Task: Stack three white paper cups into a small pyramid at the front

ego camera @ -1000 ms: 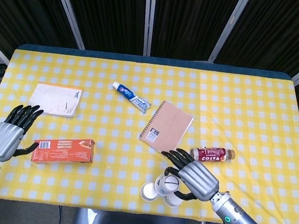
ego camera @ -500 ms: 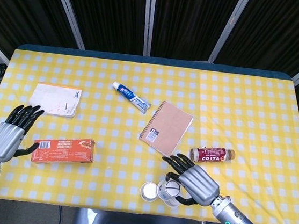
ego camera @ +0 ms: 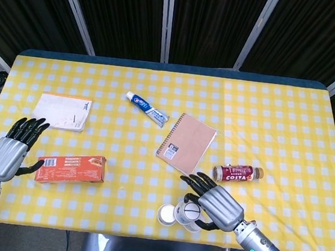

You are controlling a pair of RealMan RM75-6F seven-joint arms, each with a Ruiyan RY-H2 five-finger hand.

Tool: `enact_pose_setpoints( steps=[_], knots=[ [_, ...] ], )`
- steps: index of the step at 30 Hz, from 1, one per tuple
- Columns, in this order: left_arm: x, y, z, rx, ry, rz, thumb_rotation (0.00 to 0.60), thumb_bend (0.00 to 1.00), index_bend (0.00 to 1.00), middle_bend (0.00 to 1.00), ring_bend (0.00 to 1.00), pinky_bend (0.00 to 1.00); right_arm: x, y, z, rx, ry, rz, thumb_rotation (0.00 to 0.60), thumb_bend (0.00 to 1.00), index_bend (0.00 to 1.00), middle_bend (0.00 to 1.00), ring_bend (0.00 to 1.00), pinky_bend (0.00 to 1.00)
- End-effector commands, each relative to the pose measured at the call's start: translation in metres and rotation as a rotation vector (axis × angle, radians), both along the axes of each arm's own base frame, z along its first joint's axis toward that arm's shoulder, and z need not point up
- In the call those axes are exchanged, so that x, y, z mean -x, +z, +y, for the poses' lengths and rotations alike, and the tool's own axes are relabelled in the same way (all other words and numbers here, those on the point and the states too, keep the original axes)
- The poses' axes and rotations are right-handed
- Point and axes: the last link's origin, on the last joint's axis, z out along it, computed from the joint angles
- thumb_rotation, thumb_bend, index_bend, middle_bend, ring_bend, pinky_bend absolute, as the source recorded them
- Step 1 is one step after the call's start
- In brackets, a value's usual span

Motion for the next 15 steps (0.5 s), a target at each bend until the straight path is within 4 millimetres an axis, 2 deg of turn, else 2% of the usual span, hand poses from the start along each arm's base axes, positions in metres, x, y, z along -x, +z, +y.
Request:
enact_pose_setpoints(
  steps=[1, 15],
  knots=[
    [-0.0001, 0.0006, -0.0004, -0.001, 0.000, -0.002, 0.600, 0.28, 0.00, 0.00, 0.00, 0.00, -0.0011, -0.0006, 0.0020, -0.003, 0.002, 0.009, 0.600, 0.19, 0.50, 0.04, 0.00, 0.01],
    [-0.0015, 0.0022, -0.0020, -0.008, -0.006, -0.006, 0.600, 0.28, 0.00, 0.00, 0.00, 0.00, -0.0019, -0.0074, 0.0104, -0.015, 0.007, 0.043, 0.600, 0.17, 0.50, 0.03, 0.00, 0.01]
  ],
)
